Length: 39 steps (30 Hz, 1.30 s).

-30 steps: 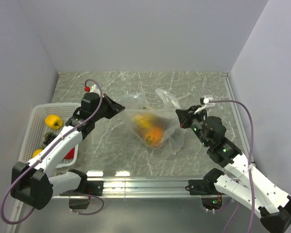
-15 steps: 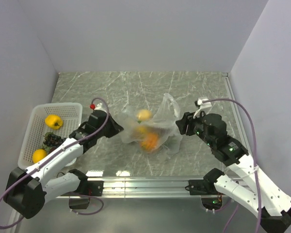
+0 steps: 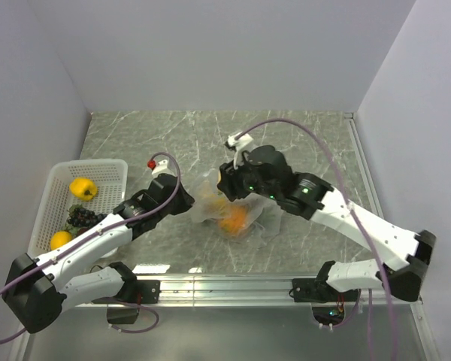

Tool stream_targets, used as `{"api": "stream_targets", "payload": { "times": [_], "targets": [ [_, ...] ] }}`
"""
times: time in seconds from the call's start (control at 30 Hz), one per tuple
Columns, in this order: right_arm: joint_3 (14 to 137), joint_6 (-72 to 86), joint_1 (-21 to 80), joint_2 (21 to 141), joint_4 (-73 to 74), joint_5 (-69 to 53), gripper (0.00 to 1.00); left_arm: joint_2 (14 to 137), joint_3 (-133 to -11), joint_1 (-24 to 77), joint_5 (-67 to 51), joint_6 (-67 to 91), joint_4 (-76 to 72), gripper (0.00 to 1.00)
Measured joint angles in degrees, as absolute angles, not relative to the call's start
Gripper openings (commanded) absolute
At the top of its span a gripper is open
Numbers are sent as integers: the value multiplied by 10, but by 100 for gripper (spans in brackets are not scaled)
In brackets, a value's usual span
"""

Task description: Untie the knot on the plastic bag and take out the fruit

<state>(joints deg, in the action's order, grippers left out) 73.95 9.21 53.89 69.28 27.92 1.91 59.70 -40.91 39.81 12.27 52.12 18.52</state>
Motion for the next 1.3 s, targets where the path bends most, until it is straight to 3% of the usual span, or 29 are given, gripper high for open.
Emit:
{"api": "stream_targets", "payload": {
  "times": [0.23,0.43,0.6,0.7,0.73,0.8,0.83,0.9,1.07,1.3],
  "targets": [
    [690,124,542,770,291,70,48,593,-409,402,163,534,187,1],
    [479,218,563,690,307,64,46,580,-405,394,193,590,170,1],
    [392,291,564,626,279,65,47,596,-390,376,169,620,153,4],
    [388,305,564,618,269,73,47,598,-379,369,152,602,149,25],
    [389,305,564,618,269,77,47,595,-379,366,144,587,146,47],
    [392,302,564,618,270,82,47,581,-379,362,125,540,144,67],
    [395,299,564,618,270,85,47,568,-381,361,112,516,147,84],
    [406,286,563,618,272,91,46,545,-393,361,83,458,161,96],
    [434,256,555,618,268,105,46,542,-518,383,16,303,227,99],
    [436,233,551,618,267,109,46,650,-648,441,-34,115,285,99]
  ]
}}
